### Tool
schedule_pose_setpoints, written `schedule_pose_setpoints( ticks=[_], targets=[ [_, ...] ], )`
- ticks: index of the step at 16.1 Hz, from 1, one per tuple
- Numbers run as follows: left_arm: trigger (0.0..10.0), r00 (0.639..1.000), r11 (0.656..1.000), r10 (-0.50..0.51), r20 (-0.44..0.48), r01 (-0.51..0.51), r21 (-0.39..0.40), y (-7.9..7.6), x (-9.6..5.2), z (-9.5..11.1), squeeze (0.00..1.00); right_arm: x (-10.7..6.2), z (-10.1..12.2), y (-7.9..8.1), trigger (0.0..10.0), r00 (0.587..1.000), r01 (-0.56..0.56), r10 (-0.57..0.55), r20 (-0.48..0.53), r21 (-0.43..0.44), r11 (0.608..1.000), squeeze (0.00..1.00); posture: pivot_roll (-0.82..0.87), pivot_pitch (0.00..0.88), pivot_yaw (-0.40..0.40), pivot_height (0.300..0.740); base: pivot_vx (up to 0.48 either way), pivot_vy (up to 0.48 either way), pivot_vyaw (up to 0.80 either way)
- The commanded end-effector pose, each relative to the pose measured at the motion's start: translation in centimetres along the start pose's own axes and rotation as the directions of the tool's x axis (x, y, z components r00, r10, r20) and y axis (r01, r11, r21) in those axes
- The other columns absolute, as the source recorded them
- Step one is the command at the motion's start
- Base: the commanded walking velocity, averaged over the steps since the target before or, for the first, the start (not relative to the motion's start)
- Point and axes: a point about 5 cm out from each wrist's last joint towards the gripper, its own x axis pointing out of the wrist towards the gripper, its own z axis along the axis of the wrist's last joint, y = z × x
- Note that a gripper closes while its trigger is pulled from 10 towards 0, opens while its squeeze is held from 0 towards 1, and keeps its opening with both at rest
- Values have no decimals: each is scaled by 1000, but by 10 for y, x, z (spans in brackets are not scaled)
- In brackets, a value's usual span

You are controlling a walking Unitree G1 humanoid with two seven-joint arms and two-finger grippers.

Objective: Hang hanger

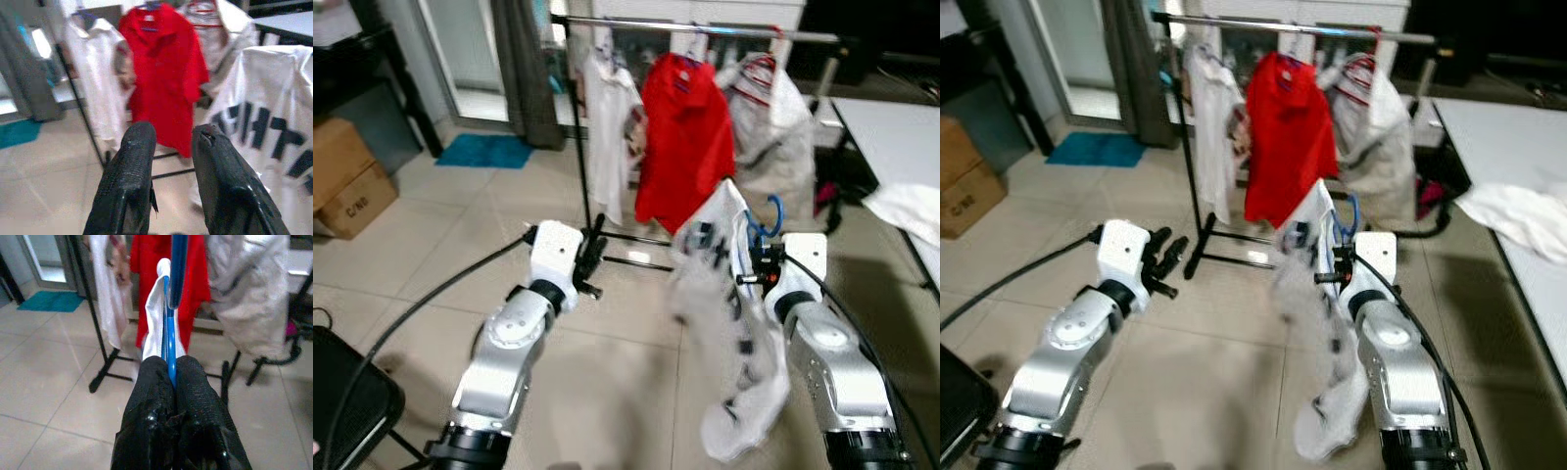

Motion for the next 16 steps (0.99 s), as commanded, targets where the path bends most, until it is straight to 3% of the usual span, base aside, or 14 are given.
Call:
schedule_pose_setpoints(
  ticks=[1, 5, 10, 16],
  targets=[
    [10000, 999, 999, 38, 8, -38, 14, 11, 1, 4, 0, 4, 13, 12, 10000, 997, -43, 44, 60, -5, 999, 0, 77, 0, 15, 740, 330, 0, 800],
    [10000, 998, 999, 47, 30, -47, -4, 14, 3, 10, 0, 3, 18, 1, 10000, 996, 23, -29, 82, 63, 998, 0, 58, 0, -8, 740, 331, 0, 200],
    [10000, 999, 999, 33, 35, -32, -21, 8, 4, 10, 0, 2, 23, -4, 10000, 996, 15, -15, 83, -4, 1000, 0, 38, 9, -39, 740, 332, 0, 0],
    [10000, 998, 999, 35, 47, -34, -21, 2, 5, 11, 0, 2, 27, 0, 10000, 995, -23, 21, 99, 26, 999, 0, 29, 0, -60, 740, 329, 0, 0]
  ],
)
